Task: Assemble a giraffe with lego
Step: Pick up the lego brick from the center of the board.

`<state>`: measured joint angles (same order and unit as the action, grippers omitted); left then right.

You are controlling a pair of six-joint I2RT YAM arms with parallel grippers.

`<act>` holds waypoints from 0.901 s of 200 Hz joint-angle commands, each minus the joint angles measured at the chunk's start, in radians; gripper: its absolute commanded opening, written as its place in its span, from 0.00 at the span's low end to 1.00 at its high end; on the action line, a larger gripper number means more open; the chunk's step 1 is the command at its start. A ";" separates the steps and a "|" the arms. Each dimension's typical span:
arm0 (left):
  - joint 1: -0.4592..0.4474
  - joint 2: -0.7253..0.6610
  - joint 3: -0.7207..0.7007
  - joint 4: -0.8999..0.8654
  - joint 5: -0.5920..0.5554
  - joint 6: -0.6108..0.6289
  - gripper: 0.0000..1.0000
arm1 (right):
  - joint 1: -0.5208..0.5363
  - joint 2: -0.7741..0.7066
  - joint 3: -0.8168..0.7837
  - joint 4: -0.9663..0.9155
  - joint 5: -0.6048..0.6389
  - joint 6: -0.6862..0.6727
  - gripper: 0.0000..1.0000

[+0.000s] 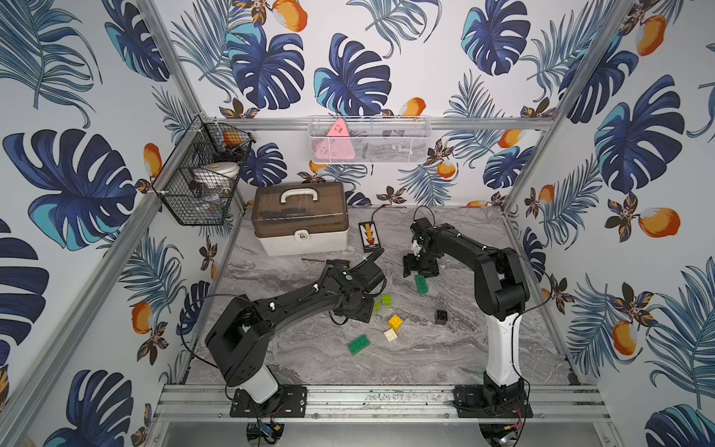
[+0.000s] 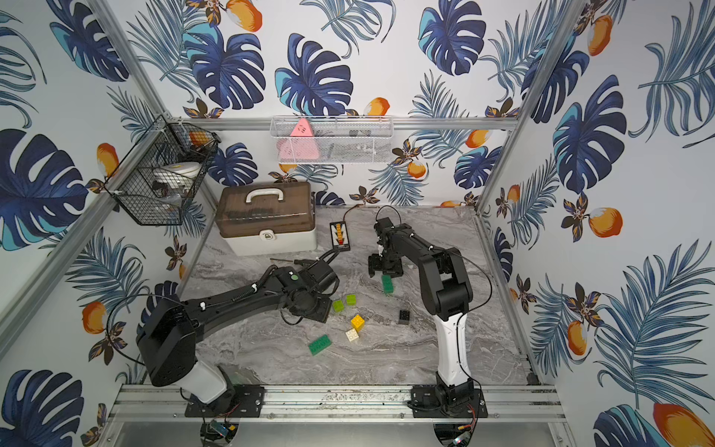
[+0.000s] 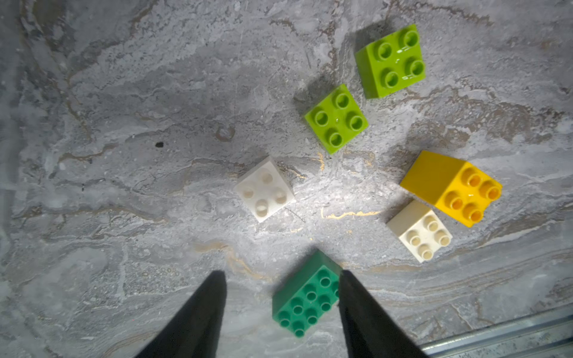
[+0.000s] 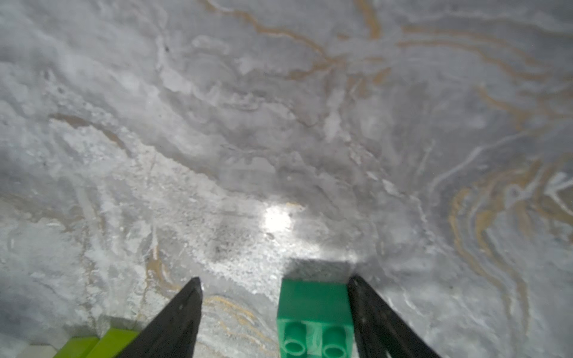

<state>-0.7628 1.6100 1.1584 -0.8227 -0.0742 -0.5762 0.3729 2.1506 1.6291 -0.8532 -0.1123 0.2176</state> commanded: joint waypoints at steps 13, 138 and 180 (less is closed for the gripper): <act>0.019 -0.012 -0.036 0.021 0.009 -0.003 0.63 | 0.028 0.005 -0.018 -0.007 -0.068 -0.032 0.73; 0.026 -0.011 -0.079 0.043 0.021 -0.018 0.63 | 0.099 -0.276 -0.292 0.127 -0.051 -0.011 0.77; 0.026 -0.007 -0.084 0.057 0.023 -0.017 0.63 | 0.098 -0.401 -0.375 0.133 0.032 0.205 0.84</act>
<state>-0.7391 1.6020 1.0748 -0.7776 -0.0513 -0.5812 0.4656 1.7634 1.2732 -0.7155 -0.1467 0.2787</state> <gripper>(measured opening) 0.634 0.835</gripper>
